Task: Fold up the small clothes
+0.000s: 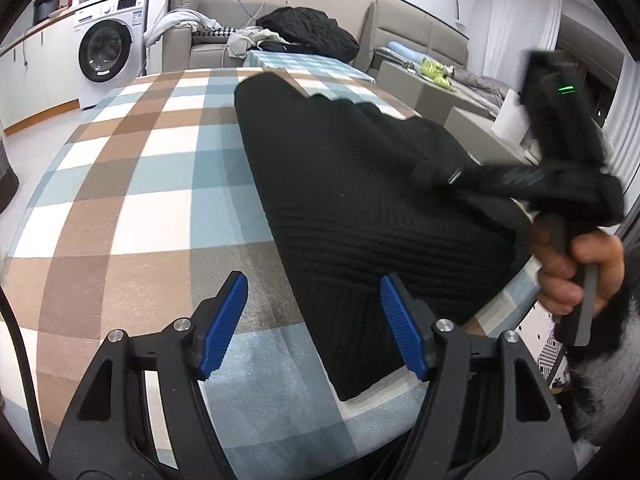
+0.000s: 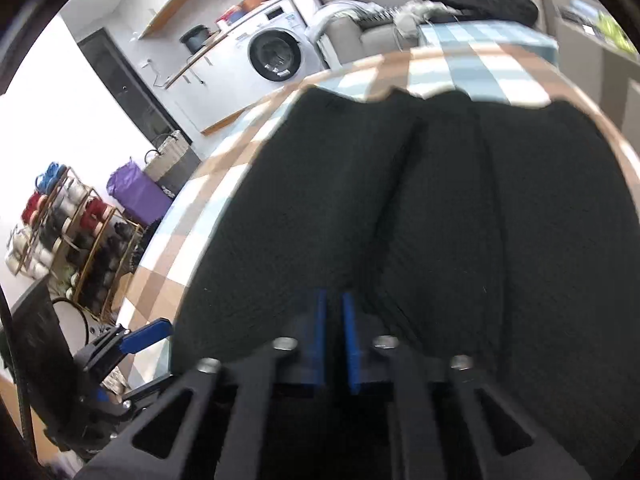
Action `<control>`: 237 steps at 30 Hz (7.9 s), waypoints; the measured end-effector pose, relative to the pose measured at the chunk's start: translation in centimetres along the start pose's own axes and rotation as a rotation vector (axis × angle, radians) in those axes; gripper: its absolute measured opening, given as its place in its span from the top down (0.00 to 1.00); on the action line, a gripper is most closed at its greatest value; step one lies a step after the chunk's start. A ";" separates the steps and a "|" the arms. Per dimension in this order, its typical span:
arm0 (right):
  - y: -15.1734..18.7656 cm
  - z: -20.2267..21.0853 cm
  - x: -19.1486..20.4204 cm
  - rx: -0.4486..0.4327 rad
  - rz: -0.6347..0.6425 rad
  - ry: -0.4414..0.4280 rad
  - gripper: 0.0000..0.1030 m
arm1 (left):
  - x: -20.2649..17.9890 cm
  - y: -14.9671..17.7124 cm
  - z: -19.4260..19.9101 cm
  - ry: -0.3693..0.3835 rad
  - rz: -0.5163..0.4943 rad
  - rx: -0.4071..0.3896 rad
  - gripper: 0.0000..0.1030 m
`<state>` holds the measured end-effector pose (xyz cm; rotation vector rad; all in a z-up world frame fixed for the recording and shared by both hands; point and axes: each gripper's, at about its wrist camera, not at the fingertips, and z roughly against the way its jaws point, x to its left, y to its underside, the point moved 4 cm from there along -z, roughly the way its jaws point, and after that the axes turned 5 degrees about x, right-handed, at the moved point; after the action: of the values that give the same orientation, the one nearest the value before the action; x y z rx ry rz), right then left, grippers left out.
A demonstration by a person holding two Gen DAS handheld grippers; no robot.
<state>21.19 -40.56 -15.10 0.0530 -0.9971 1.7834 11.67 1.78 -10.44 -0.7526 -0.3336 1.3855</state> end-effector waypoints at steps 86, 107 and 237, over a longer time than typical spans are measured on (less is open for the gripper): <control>7.5 6.0 -0.1 -0.047 0.052 0.002 0.95 | 0.7 0.6 -0.7 -0.019 0.014 0.019 0.34; 10.4 5.8 -2.5 0.016 0.036 0.085 0.64 | -6.7 2.2 -0.7 0.037 -0.251 0.011 0.29; 9.9 12.6 -5.6 -0.153 -0.085 0.232 0.63 | -1.5 0.5 -1.0 0.058 -0.013 0.018 0.28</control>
<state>10.88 -53.98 -15.42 -0.2000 -0.9446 1.5902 11.62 0.03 -11.21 -0.7736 -0.2796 1.3502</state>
